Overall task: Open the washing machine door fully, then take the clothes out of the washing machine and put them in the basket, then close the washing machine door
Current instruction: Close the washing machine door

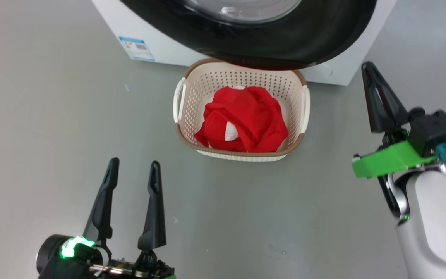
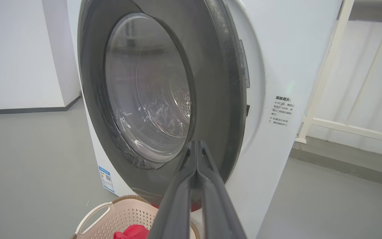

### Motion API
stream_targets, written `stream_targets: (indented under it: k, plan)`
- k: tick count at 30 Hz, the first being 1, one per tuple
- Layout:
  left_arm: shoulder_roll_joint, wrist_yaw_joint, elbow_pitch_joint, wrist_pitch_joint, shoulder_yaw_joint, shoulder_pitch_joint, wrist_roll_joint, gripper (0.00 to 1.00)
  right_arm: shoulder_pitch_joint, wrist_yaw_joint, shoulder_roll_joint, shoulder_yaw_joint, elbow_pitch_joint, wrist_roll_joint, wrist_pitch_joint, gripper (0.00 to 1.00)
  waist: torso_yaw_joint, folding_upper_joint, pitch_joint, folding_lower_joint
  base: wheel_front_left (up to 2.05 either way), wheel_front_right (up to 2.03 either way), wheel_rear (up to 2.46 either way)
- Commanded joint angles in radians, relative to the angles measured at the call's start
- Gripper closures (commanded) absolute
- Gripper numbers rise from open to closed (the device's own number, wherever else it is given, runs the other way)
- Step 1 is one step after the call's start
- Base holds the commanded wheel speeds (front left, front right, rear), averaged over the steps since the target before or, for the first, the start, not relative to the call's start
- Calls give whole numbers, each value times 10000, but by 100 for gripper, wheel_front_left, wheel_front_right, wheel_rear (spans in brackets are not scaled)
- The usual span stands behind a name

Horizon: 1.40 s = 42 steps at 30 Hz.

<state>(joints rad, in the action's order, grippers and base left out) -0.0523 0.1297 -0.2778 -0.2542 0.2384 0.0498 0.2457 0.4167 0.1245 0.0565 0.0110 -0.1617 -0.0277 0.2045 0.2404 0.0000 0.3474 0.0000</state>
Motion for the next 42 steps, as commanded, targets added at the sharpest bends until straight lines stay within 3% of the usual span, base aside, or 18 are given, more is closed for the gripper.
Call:
stream_targets:
  k: [1, 18, 42]
  plan:
    - [-54, -94, -300, -76, -318, 227, -117, 0, 326, 62, -63, -293, 133, 92, 108, 100, 225, 0, 264, 0, 0, 0, 0]
    - [15, -213, -184, -76, -87, 559, -18, 0, 3385, 62, 516, 2, -1871, 567, 480, 100, 826, 0, 1125, 0, 0, 0, 0]
    - [19, -151, -144, -76, 88, 1013, 80, 0, 6398, 62, 1036, 600, -4097, 1120, 570, 100, 1047, 0, 1888, 0, 0, 0, 0]
